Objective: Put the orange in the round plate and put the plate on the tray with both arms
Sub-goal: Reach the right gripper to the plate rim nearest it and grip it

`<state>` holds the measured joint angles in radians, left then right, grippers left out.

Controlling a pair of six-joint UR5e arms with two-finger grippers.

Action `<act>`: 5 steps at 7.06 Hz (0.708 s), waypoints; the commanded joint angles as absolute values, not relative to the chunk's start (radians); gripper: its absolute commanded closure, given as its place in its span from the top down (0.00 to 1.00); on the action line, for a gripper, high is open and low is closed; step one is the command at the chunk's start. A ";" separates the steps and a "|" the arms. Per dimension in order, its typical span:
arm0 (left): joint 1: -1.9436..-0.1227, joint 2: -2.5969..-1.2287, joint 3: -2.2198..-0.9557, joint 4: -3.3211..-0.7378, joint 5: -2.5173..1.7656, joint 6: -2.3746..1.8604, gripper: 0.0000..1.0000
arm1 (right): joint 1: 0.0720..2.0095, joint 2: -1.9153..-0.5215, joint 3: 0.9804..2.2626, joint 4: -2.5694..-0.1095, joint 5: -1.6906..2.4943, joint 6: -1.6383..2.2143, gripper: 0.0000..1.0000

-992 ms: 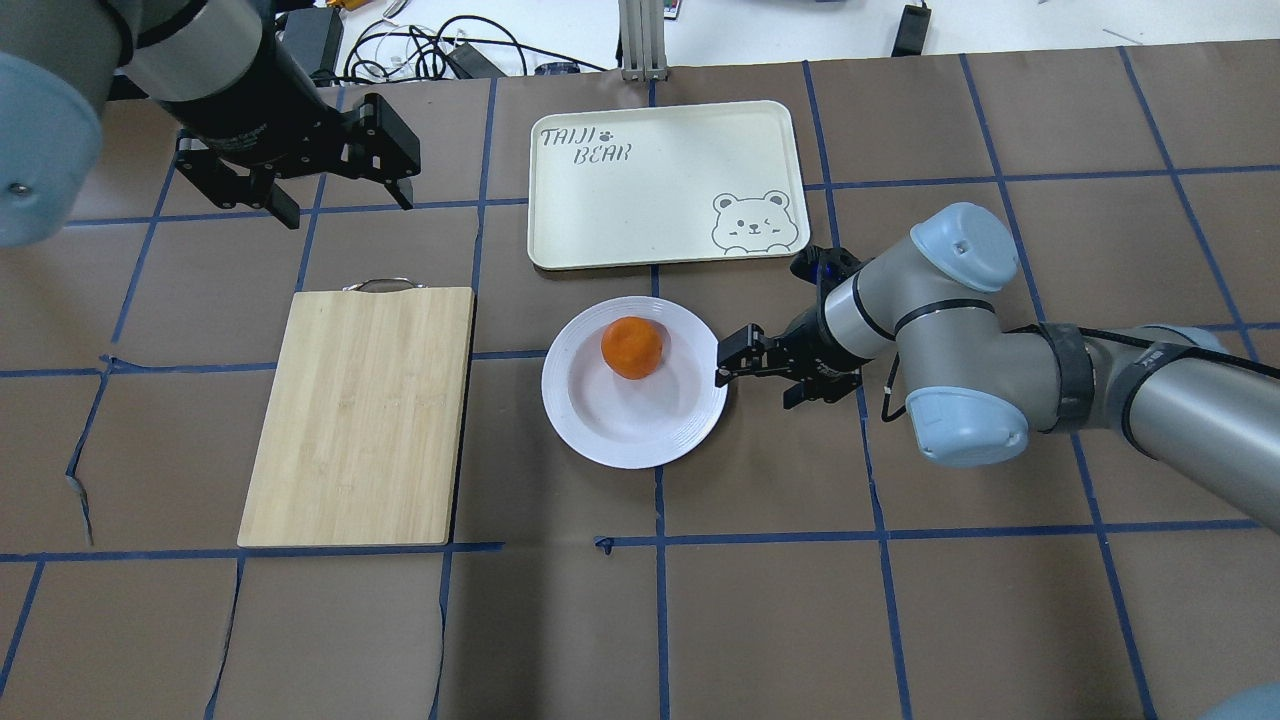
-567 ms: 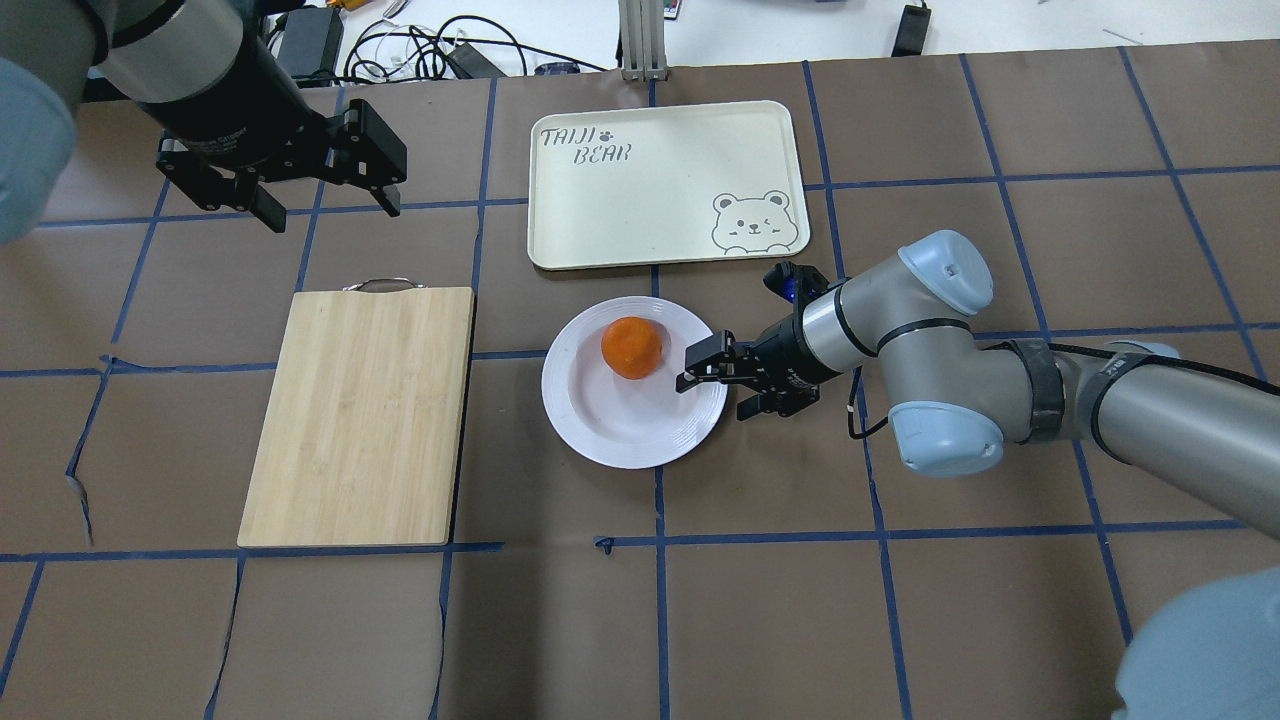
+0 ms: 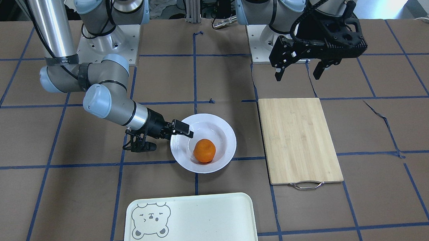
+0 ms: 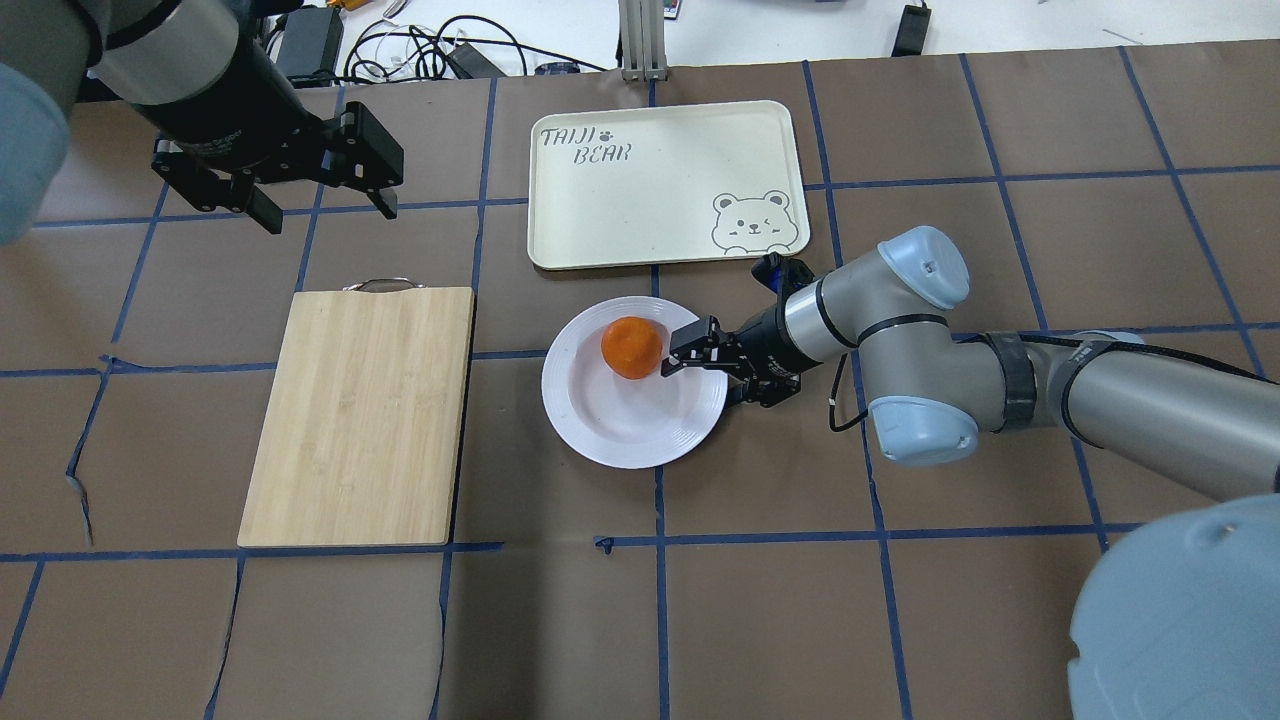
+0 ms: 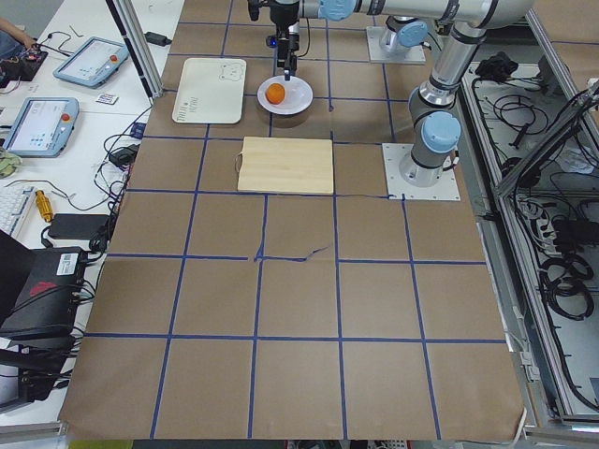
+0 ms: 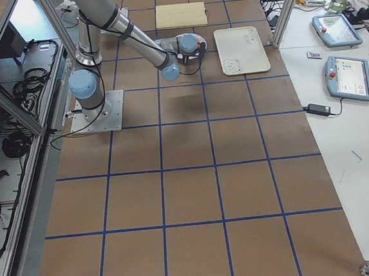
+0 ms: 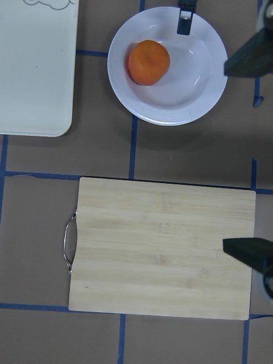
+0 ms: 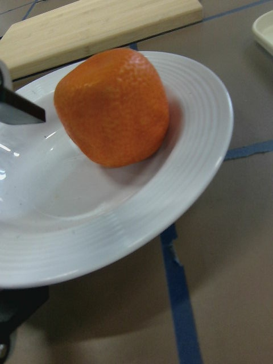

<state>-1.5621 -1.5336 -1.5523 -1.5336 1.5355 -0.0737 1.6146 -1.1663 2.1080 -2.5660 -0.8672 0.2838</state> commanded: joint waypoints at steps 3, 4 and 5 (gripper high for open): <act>-1.560 -1.529 -1.552 -1.534 1.537 -0.074 1.00 | 1.618 -1.126 2.082 -2.596 -0.868 0.310 0.97; -1.560 -1.529 -1.552 -1.534 1.537 -0.074 1.00 | 1.617 -1.112 2.080 -2.597 -0.868 0.310 0.96; -1.560 -1.529 -1.552 -1.534 1.537 -0.074 1.00 | 1.618 -1.112 2.082 -2.597 -0.868 0.310 0.90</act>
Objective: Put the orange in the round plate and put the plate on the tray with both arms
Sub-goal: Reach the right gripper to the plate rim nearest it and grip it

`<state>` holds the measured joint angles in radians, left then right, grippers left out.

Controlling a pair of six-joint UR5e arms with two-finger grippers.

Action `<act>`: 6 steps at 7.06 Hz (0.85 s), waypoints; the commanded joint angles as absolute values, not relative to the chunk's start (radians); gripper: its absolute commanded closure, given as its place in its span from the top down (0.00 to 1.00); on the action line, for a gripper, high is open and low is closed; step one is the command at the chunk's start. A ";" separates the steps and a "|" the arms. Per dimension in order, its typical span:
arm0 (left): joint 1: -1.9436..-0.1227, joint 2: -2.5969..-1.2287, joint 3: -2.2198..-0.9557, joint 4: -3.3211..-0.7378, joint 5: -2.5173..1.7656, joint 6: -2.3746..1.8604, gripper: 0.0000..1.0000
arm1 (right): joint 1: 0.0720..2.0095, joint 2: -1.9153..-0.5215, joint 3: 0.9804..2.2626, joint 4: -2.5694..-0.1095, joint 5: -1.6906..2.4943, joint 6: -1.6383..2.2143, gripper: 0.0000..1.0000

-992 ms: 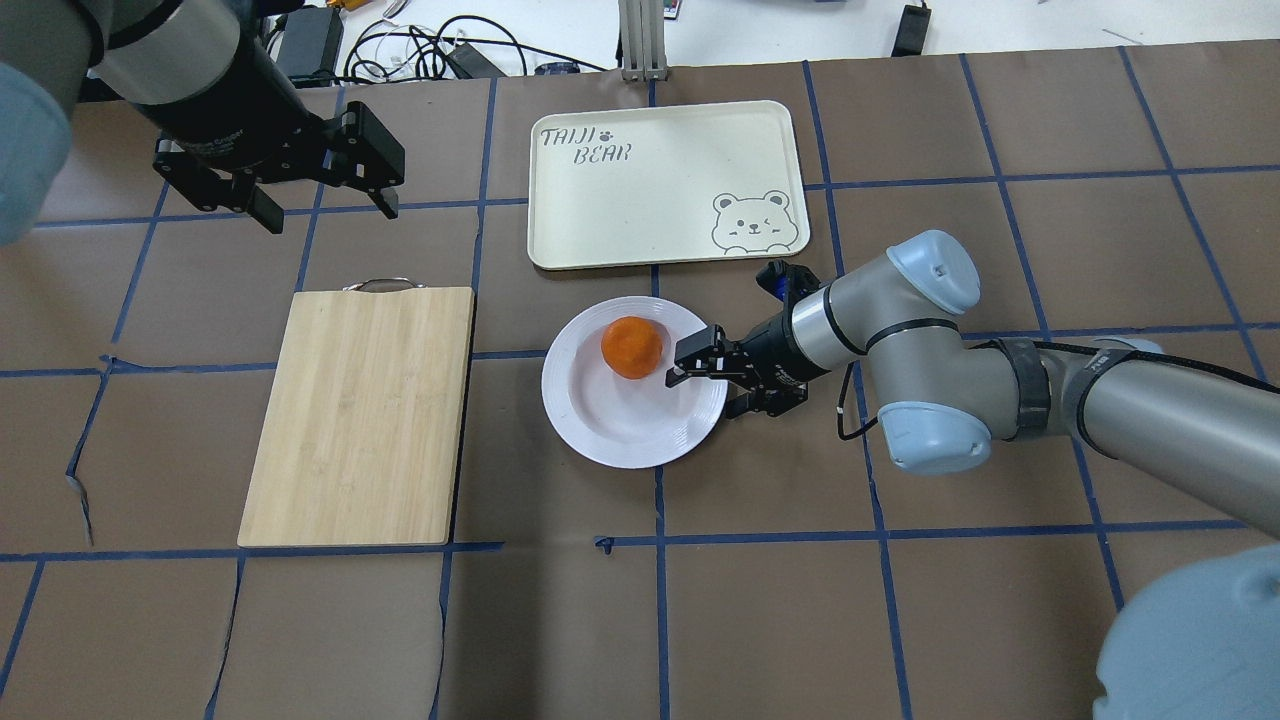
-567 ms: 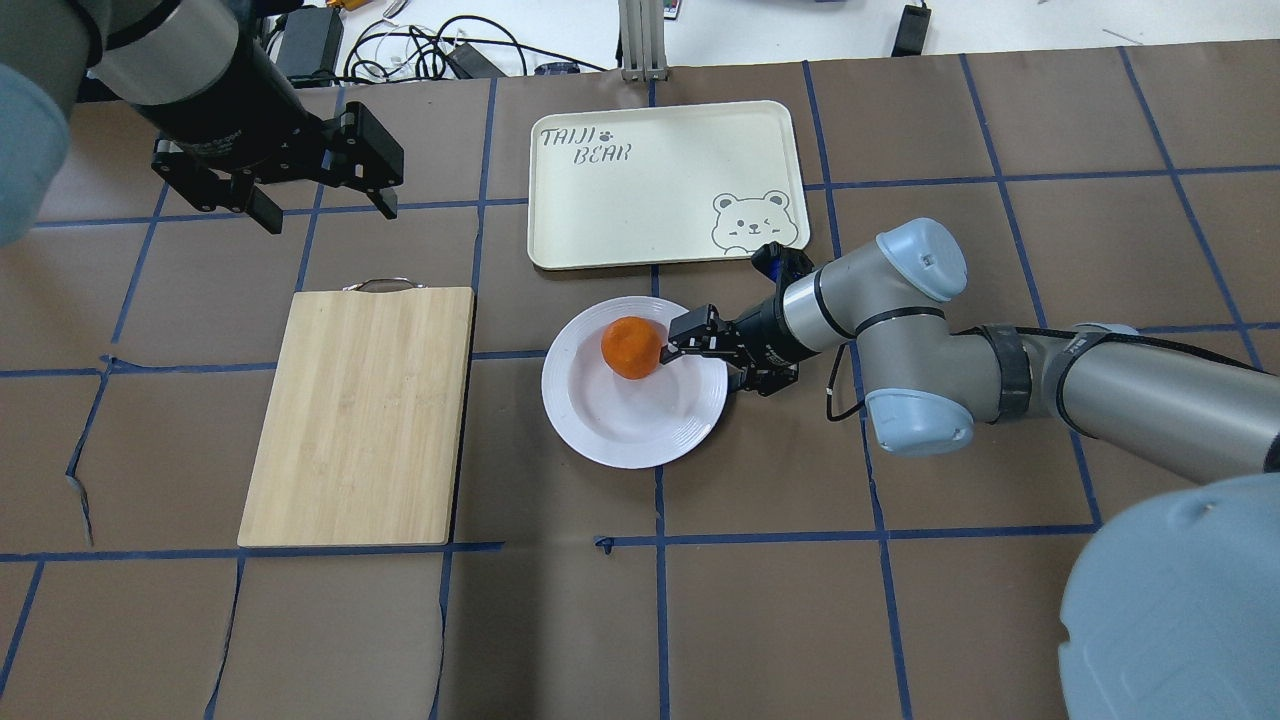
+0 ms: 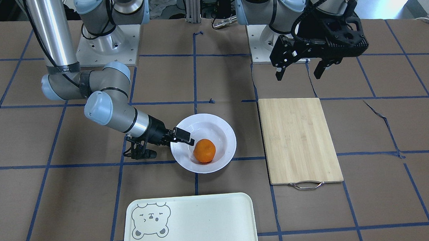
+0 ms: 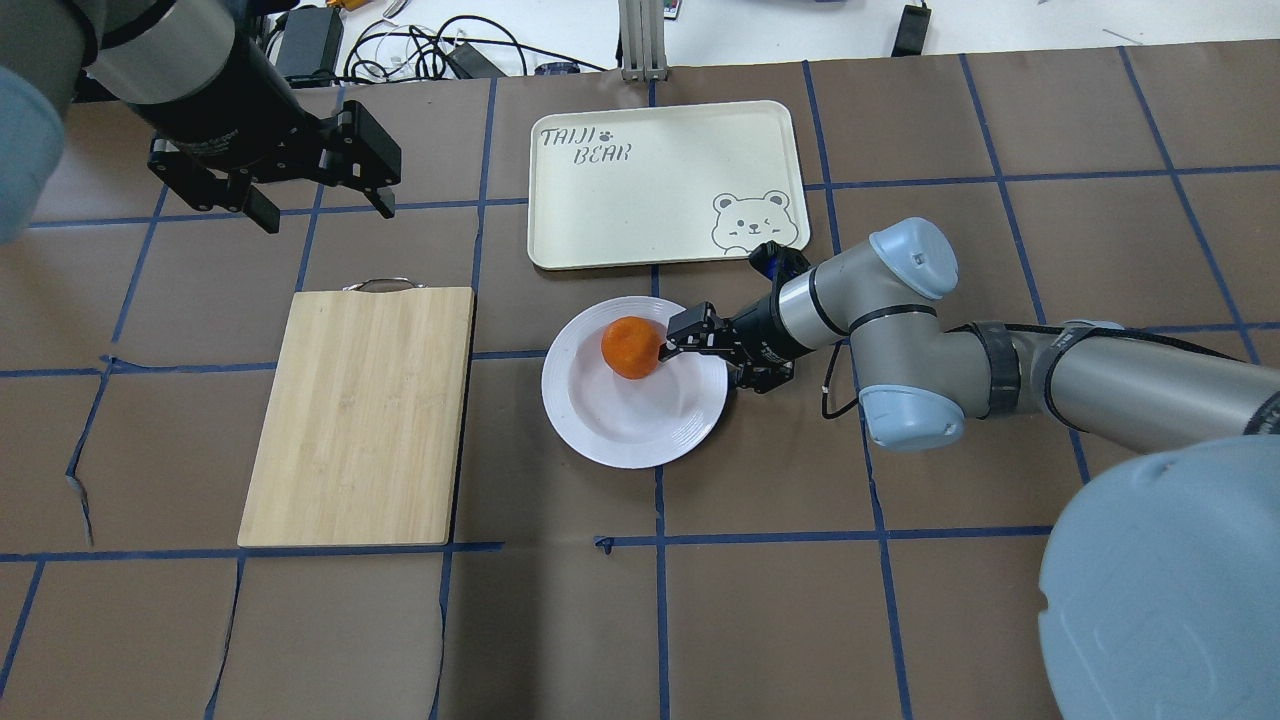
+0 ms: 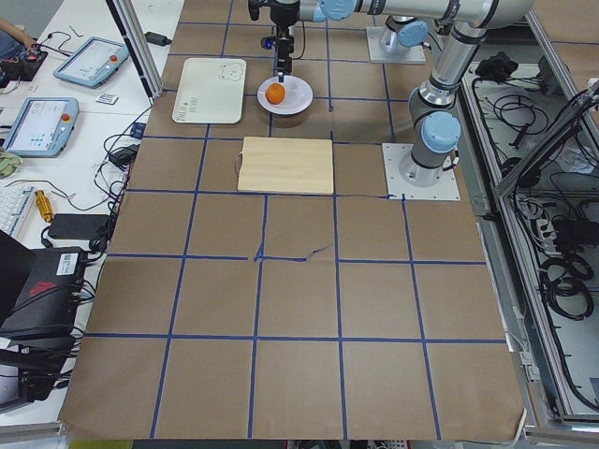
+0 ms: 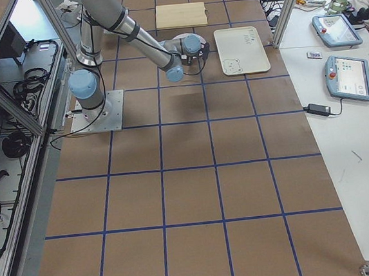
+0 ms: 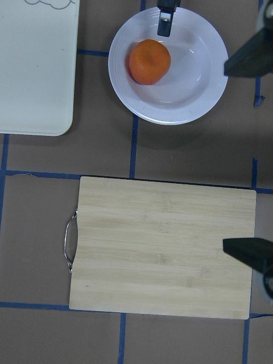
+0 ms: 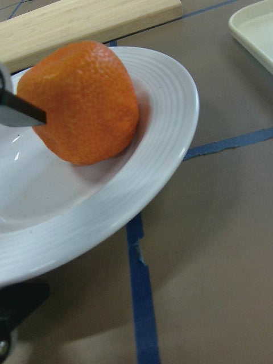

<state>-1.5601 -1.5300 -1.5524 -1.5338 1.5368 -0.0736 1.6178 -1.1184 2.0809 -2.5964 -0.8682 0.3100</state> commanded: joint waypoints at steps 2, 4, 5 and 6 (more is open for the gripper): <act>-1.560 -1.529 -1.552 -1.536 1.537 -0.074 1.00 | 1.618 -1.112 2.083 -2.596 -0.874 0.310 0.78; -1.559 -1.528 -1.552 -1.534 1.537 -0.072 1.00 | 1.618 -1.111 2.085 -2.594 -0.885 0.308 0.56; -1.559 -1.528 -1.552 -1.535 1.537 -0.072 1.00 | 1.618 -1.111 2.085 -2.594 -0.885 0.308 0.47; -1.559 -1.528 -1.552 -1.536 1.537 -0.072 1.00 | 1.618 -1.111 2.086 -2.594 -0.884 0.308 0.30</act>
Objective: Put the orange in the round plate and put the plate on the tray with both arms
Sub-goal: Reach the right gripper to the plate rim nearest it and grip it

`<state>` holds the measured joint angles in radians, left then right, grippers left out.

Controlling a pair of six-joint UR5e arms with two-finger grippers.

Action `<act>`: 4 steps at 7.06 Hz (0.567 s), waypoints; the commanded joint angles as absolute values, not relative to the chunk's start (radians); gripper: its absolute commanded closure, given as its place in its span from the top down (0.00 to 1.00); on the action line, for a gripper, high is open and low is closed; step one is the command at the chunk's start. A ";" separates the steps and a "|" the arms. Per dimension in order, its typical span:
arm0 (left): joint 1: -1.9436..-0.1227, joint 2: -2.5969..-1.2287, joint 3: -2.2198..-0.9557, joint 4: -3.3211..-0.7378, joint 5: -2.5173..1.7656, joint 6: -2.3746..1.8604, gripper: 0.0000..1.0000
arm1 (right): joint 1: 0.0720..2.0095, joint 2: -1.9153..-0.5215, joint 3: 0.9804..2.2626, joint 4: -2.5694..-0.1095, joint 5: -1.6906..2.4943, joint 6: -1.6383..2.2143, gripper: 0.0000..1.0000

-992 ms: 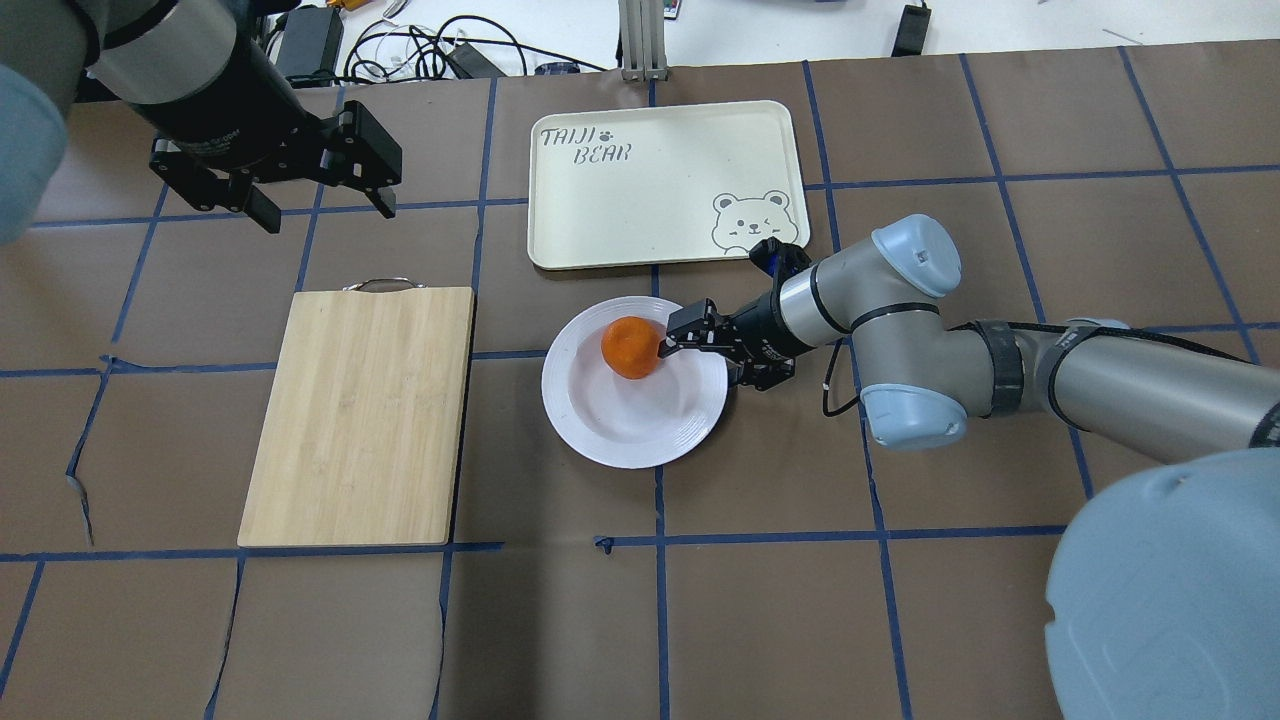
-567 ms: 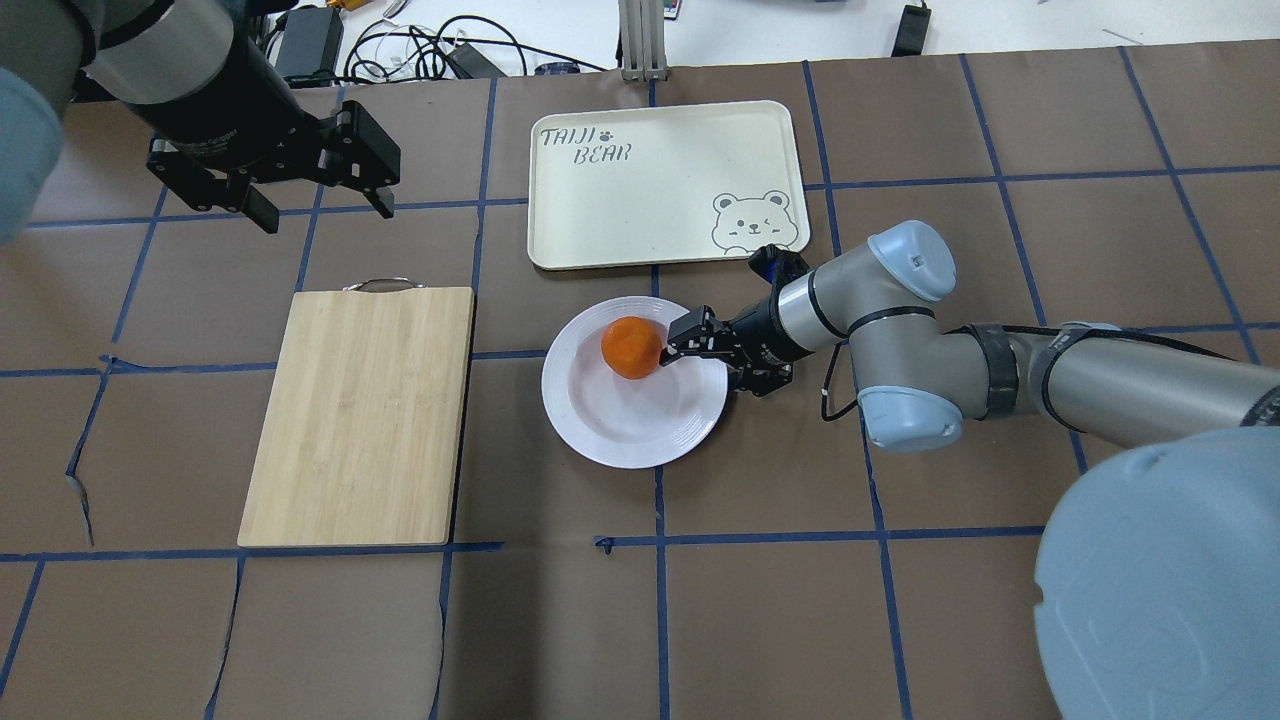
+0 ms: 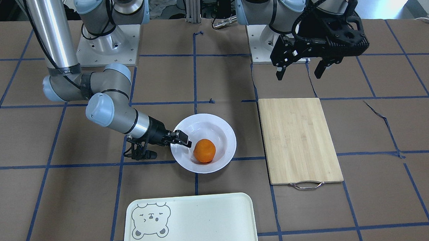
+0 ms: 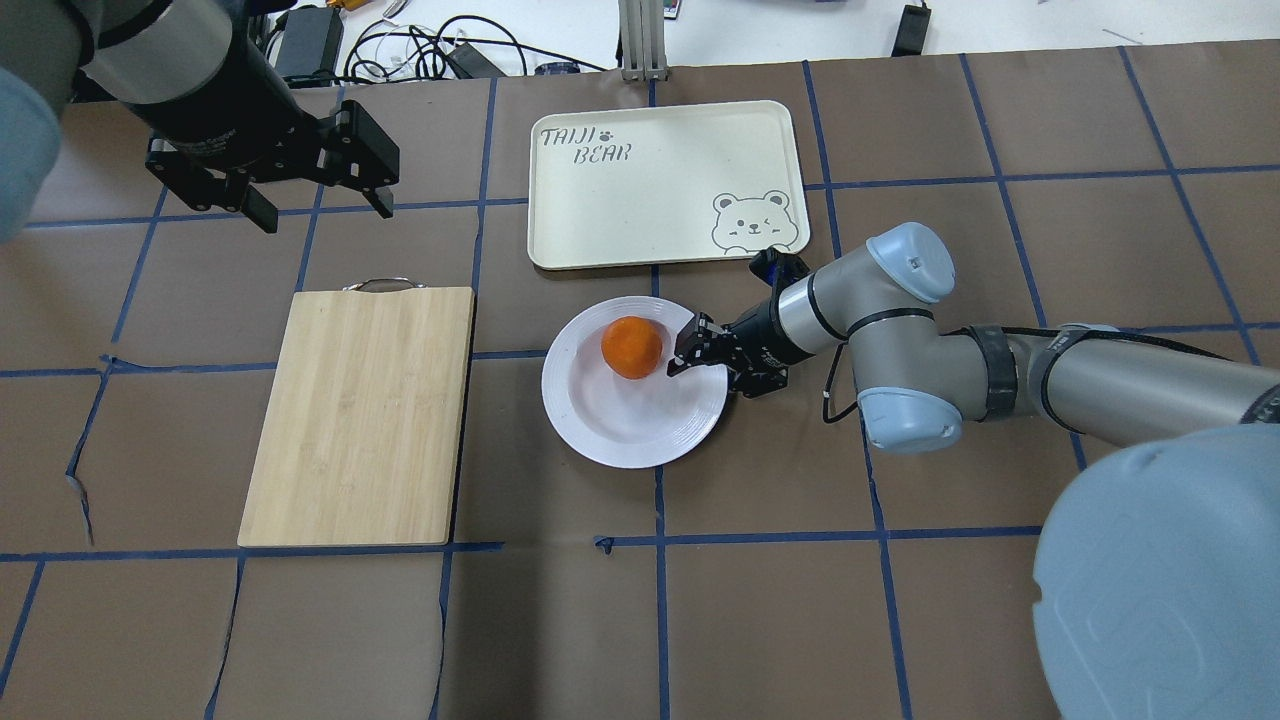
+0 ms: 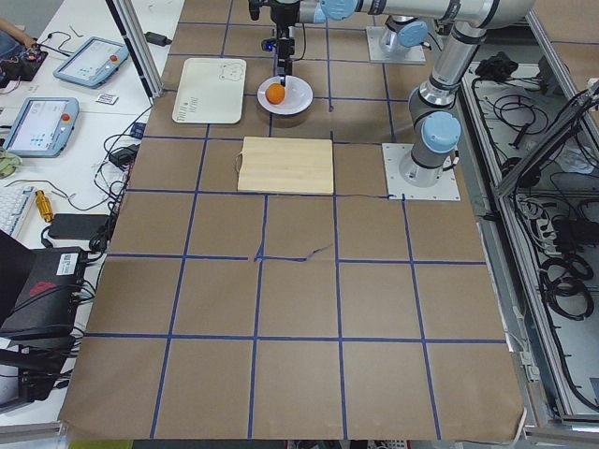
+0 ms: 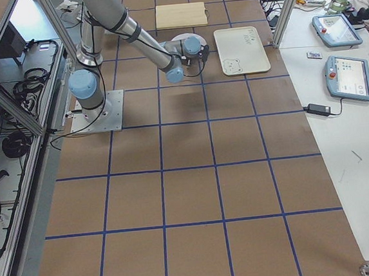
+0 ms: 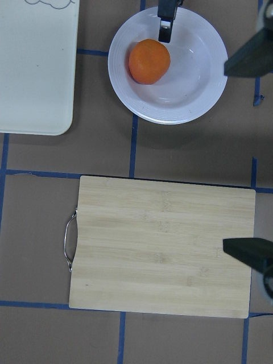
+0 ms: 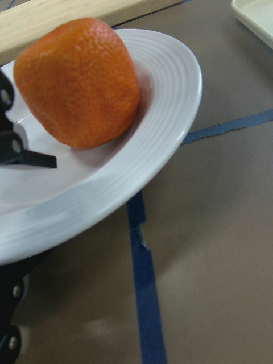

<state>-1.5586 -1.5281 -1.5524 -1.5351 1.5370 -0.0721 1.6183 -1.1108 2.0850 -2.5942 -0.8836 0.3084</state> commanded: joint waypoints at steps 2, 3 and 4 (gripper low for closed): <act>-1.559 -1.528 -1.552 -1.536 1.537 -0.071 1.00 | 1.618 -1.111 2.086 -2.591 -0.887 0.311 0.07; -1.557 -1.528 -1.552 -1.534 1.537 -0.071 1.00 | 1.618 -1.112 2.085 -2.588 -0.887 0.317 0.02; -1.557 -1.526 -1.552 -1.535 1.537 -0.071 1.00 | 1.618 -1.112 2.085 -2.589 -0.876 0.343 0.02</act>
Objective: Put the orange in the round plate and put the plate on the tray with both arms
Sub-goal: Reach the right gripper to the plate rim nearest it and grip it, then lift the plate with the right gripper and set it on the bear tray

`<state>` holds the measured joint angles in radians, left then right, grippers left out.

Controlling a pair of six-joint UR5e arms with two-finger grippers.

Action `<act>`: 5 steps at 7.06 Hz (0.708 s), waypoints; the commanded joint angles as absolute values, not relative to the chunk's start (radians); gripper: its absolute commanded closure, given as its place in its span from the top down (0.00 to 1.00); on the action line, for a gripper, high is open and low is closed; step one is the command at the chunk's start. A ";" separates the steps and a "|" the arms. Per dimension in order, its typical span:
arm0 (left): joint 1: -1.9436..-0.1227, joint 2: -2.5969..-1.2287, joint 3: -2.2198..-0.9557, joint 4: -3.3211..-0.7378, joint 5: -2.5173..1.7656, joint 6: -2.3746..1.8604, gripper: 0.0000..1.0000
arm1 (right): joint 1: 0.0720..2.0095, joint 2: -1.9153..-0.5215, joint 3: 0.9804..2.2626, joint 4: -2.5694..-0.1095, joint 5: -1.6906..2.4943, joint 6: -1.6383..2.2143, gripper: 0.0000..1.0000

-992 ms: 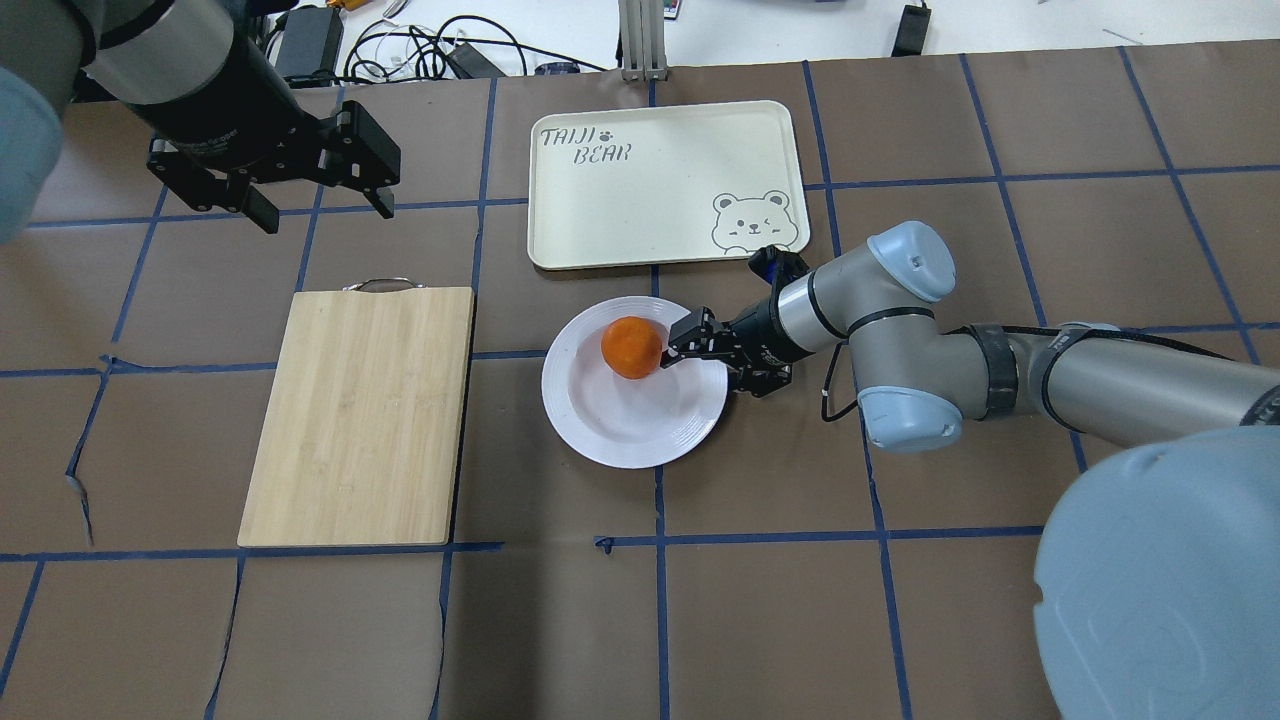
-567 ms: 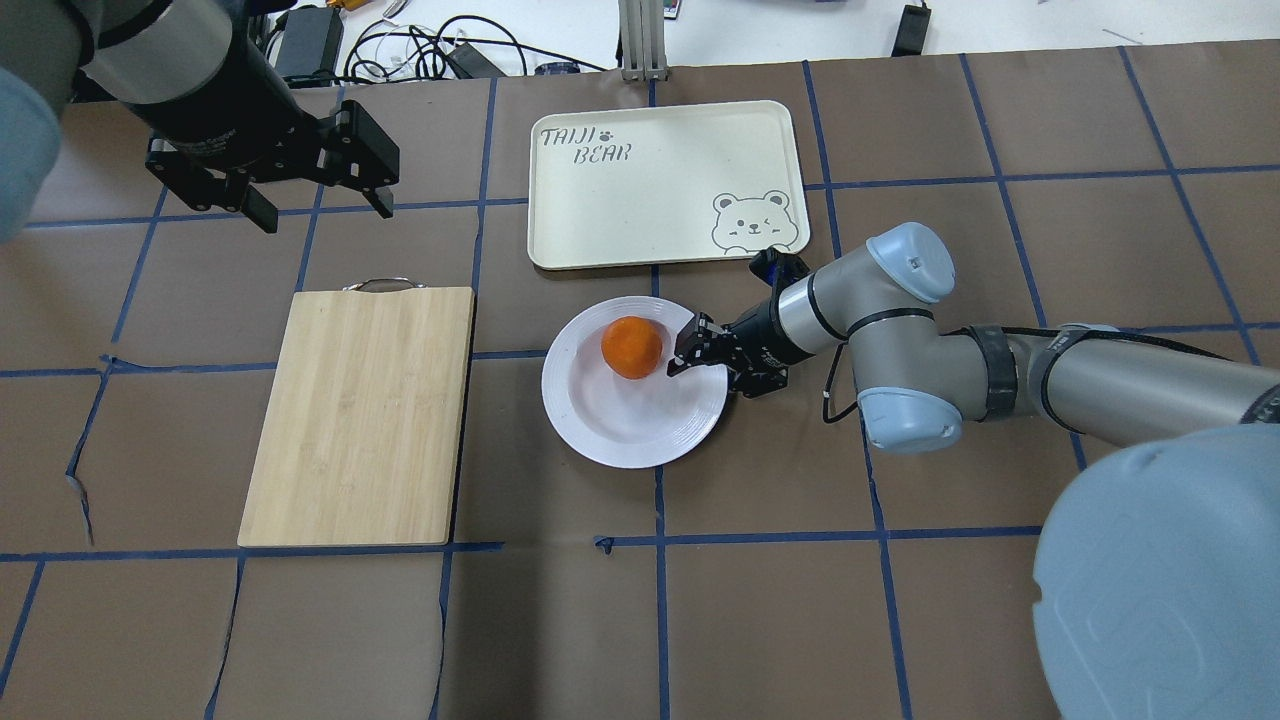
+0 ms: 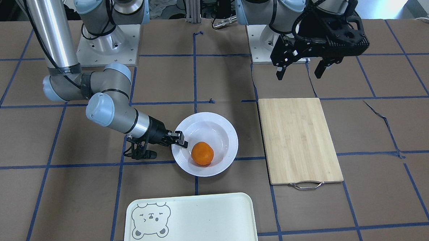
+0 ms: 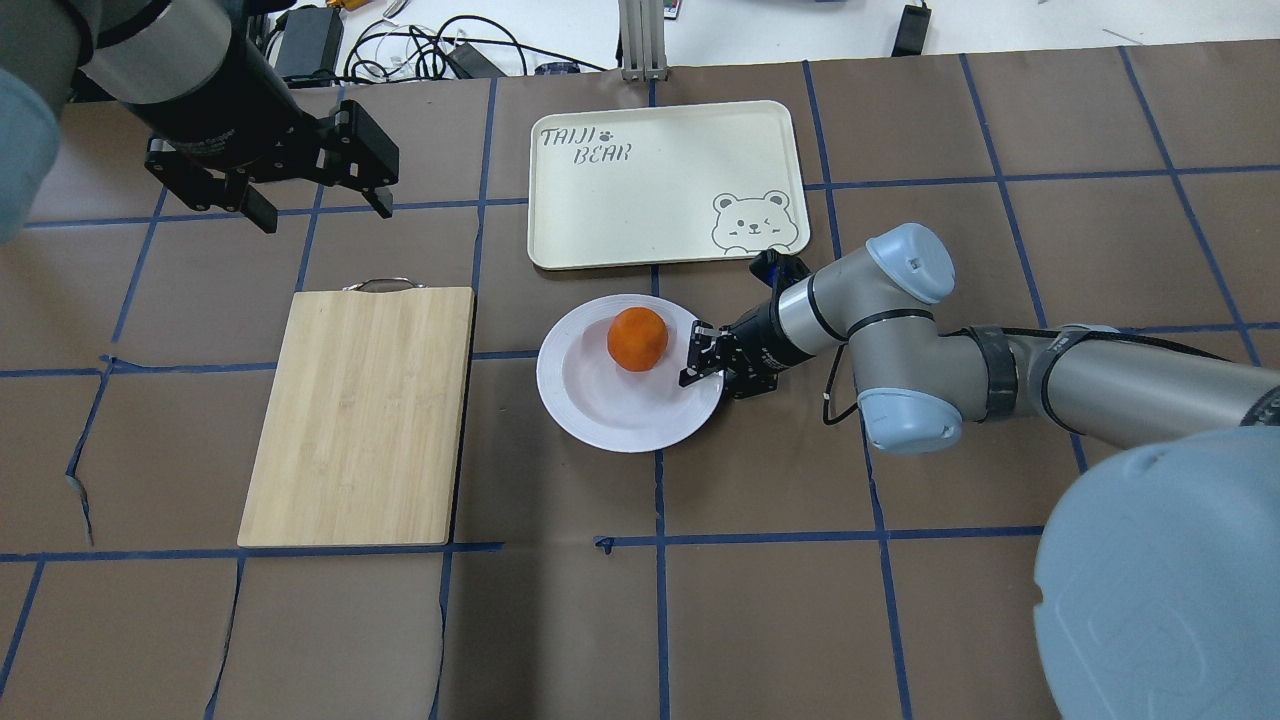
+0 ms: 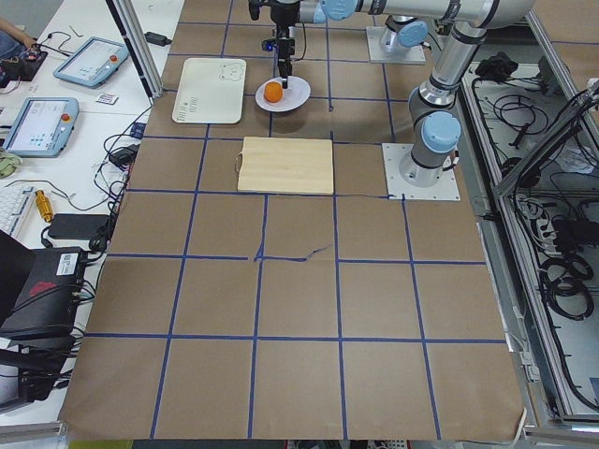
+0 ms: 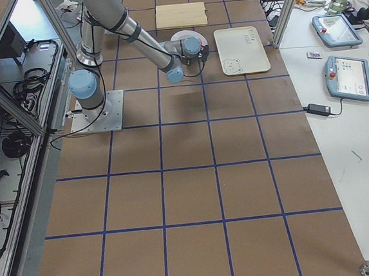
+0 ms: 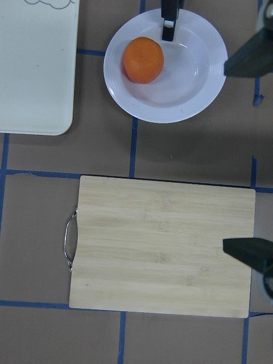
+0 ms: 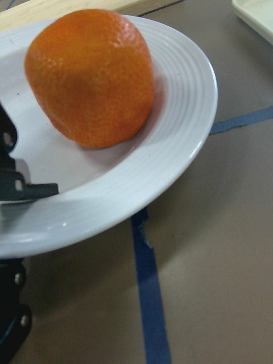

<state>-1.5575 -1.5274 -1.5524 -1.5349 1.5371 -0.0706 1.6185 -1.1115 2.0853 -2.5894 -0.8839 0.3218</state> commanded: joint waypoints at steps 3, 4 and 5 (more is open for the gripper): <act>-1.557 -1.526 -1.552 -1.536 1.537 -0.071 1.00 | 1.617 -1.126 2.034 -2.595 -0.888 0.348 0.00; -1.557 -1.525 -1.552 -1.537 1.539 -0.071 1.00 | 1.615 -1.129 2.002 -2.597 -0.891 0.338 0.00; -1.557 -1.525 -1.552 -1.539 1.539 -0.071 1.00 | 1.615 -1.129 1.943 -2.592 -0.894 0.336 0.00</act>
<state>-1.5570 -1.5253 -1.5524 -1.5370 1.5381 -0.0706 1.6159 -1.1274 2.0004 -2.5951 -0.8904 0.3406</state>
